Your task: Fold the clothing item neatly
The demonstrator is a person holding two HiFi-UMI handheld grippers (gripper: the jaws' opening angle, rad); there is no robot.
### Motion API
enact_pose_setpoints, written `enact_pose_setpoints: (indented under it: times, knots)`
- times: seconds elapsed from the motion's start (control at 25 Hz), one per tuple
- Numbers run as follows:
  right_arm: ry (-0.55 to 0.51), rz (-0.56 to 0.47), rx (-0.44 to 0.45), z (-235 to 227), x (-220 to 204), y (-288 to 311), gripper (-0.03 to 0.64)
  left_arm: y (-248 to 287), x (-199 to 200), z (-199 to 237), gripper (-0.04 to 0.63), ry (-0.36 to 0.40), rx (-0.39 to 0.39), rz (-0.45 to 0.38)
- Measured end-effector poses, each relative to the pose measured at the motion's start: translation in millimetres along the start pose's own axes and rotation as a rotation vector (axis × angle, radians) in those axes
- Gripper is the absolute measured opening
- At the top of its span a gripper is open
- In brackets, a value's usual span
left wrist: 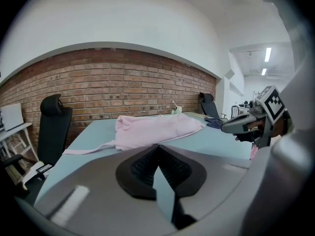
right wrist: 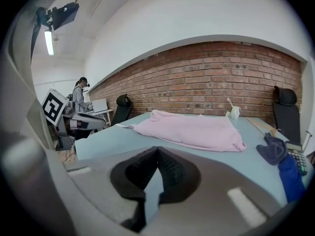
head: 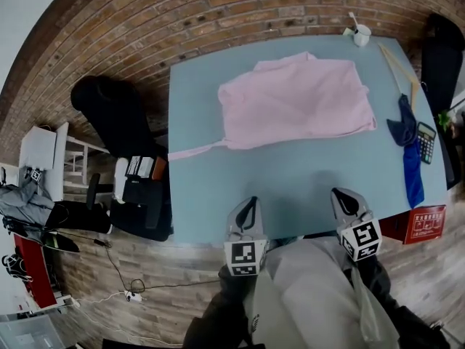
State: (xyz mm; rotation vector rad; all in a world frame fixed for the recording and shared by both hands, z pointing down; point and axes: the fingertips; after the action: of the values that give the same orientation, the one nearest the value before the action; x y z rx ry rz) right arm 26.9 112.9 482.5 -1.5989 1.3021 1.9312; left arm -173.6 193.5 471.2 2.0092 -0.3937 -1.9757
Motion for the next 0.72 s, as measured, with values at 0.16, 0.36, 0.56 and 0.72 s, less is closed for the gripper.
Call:
enact_pose_setpoints:
  times: [0.16,0.36,0.56,0.72]
  knots:
    - [-0.012,0.031,0.028,-4,-5,3,0.002,5,-3,-8,0.008,-0.014,0.008,0.014]
    - [-0.025,0.055,0.067,-18,-4,3,0.002,15,-5,-20,0.008,-0.039,0.029,0.032]
    - [-0.046,0.089,0.090,-26,-12,5,0.002,25,-7,-31,0.008,-0.060,0.038,0.040]
    - [-0.046,0.096,0.107,-36,-16,0,0.002,33,-9,-43,0.008,-0.073,0.045,0.054]
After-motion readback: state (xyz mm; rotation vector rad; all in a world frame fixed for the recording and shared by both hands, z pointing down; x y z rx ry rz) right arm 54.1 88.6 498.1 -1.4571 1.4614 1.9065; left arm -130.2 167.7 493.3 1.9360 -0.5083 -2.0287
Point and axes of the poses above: the fingertips, and each gripper's own axes: y forward along the fingers, z to its left, x out of its top, and after that the axes turned 2 degrees about -x, right-handed
